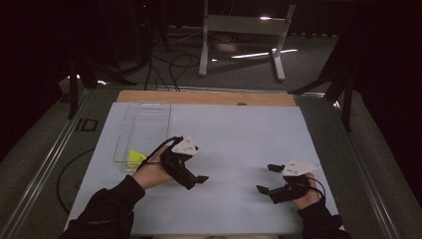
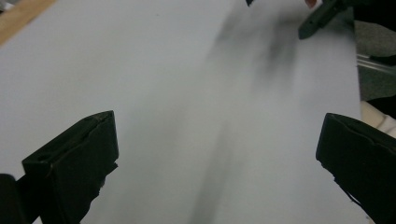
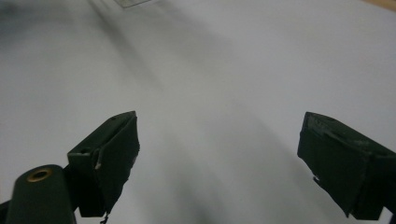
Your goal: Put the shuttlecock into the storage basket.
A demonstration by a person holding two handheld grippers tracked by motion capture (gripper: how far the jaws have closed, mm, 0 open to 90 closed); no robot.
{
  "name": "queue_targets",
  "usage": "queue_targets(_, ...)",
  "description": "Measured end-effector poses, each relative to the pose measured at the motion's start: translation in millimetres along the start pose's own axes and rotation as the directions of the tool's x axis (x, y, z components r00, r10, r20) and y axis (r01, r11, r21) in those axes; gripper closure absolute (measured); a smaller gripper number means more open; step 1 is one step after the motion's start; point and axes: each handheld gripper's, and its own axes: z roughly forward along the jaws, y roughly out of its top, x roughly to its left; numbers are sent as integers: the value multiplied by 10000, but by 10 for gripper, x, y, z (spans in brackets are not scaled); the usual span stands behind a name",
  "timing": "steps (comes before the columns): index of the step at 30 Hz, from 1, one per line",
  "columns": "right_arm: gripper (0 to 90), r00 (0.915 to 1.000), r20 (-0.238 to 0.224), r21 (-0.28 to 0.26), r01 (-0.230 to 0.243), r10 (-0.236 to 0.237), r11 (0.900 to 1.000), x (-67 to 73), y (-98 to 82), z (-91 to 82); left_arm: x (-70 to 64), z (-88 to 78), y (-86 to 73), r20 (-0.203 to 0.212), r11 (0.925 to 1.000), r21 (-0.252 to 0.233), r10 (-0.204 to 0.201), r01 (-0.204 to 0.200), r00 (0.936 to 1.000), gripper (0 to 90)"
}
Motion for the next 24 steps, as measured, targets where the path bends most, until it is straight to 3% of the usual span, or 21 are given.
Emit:
queue_targets(5,101,9997,194,320,135,-142,9994,9,4,-6,-61,58,-124,114,9999,67,156,-157,9998,2)
queue_targets(7,100,9999,104,486,-10,5,9988,15,5,-3,-74,58,-162,133,9999,18,113,-114,9998,2)
queue_targets(14,101,9997,179,341,171,-177,9993,33,-39,-5,-155,16,-315,130,9996,-294,23,-20,9999,2)
queue_targets(24,102,9996,-1,356,268,-269,9990,31,-61,33,-239,-100,-584,96,9992,-377,-94,97,9999,2)
